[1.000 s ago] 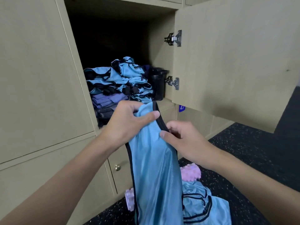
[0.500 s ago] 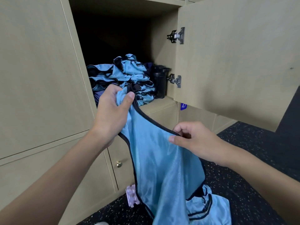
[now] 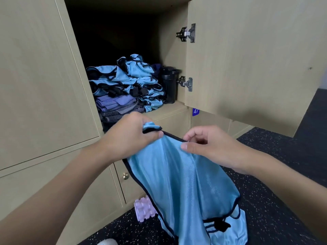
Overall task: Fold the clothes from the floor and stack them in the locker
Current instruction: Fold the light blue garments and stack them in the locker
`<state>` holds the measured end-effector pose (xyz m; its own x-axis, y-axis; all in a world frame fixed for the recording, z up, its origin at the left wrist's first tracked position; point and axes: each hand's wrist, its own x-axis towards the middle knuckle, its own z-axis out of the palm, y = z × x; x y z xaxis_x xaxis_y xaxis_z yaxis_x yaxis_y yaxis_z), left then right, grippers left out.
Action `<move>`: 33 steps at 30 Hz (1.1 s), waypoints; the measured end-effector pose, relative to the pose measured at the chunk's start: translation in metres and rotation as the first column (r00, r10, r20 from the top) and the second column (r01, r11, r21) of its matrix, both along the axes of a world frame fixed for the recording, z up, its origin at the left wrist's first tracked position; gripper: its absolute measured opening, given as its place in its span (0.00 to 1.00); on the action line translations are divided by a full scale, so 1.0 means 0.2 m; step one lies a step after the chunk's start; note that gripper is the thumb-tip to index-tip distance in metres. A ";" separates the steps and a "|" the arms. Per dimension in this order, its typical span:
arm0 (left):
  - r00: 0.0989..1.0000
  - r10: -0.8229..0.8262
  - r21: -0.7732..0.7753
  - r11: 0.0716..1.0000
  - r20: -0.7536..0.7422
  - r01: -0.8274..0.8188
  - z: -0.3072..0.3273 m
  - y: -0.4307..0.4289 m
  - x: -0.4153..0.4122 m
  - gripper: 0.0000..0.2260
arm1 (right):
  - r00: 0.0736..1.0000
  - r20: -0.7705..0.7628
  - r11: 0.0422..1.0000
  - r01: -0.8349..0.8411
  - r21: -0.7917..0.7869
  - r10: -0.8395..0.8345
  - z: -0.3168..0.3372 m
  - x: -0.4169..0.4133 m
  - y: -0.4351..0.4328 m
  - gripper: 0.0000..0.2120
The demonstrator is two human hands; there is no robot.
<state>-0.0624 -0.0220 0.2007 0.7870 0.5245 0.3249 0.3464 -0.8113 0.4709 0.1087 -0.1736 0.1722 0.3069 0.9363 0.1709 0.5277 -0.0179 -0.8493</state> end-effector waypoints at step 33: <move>0.988 -0.155 -0.289 0.945 0.006 0.150 -0.04 -0.07 0.03 0.10 | 0.995 0.095 0.999 -0.013 -0.036 0.016 0.11 0.04 -0.14 0.07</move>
